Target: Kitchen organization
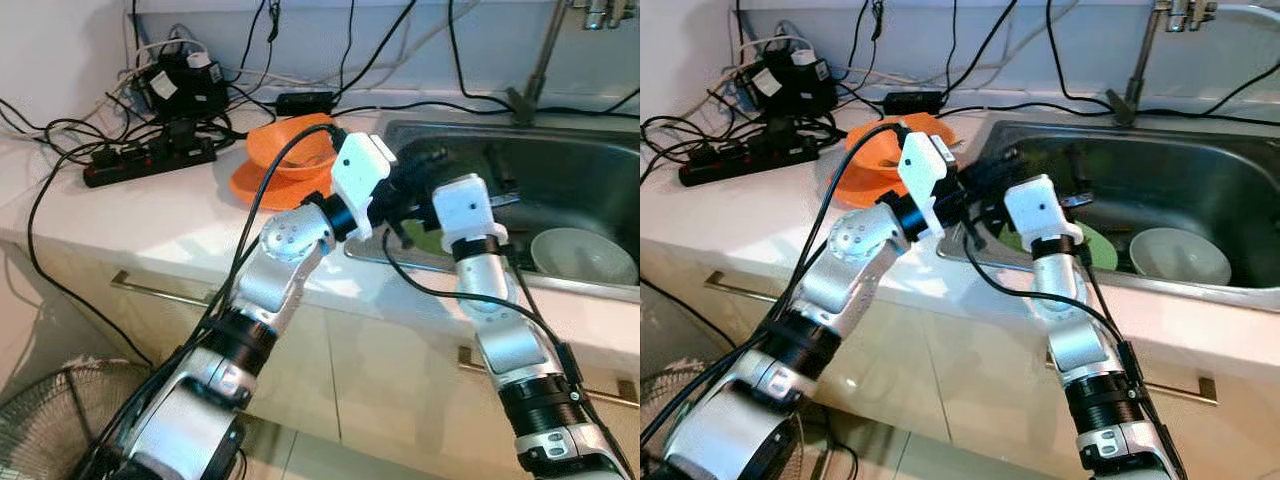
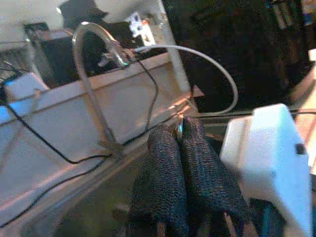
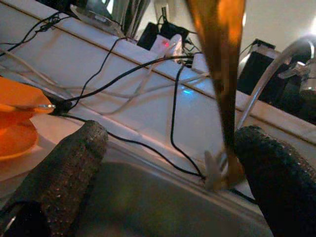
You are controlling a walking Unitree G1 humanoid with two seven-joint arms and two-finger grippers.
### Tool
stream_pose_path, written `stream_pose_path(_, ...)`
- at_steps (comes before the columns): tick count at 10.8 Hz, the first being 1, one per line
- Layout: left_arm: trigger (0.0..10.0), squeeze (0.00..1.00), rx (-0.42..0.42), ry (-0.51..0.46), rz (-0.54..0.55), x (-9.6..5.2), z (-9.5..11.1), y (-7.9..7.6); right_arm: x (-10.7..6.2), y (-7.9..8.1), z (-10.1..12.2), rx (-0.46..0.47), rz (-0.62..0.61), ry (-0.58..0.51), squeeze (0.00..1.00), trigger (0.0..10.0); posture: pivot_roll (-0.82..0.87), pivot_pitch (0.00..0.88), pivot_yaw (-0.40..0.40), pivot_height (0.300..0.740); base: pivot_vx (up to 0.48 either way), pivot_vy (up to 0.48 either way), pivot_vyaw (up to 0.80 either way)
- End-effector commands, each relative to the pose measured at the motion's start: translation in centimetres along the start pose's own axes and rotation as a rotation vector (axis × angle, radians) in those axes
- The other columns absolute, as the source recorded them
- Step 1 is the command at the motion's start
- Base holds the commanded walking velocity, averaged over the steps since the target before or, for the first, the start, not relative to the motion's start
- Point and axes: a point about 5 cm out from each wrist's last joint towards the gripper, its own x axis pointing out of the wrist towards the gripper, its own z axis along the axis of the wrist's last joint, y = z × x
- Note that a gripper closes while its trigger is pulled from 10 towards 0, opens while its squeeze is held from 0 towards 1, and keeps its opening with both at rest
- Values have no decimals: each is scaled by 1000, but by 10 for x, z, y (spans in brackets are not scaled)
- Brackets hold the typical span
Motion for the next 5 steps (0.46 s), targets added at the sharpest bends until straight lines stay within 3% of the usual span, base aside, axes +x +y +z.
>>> stream_pose_path(1,10000,0,-16,3,2,-6,4,5,4,1,8,-2,-5,-40,0,10000,-2,0,123,740,0,0,0)
stream_pose_path(5,10000,0,-6,45,70,-21,11,28,2,3,9,-19,9,-55,0,10000,3,0,125,740,0,0,0)
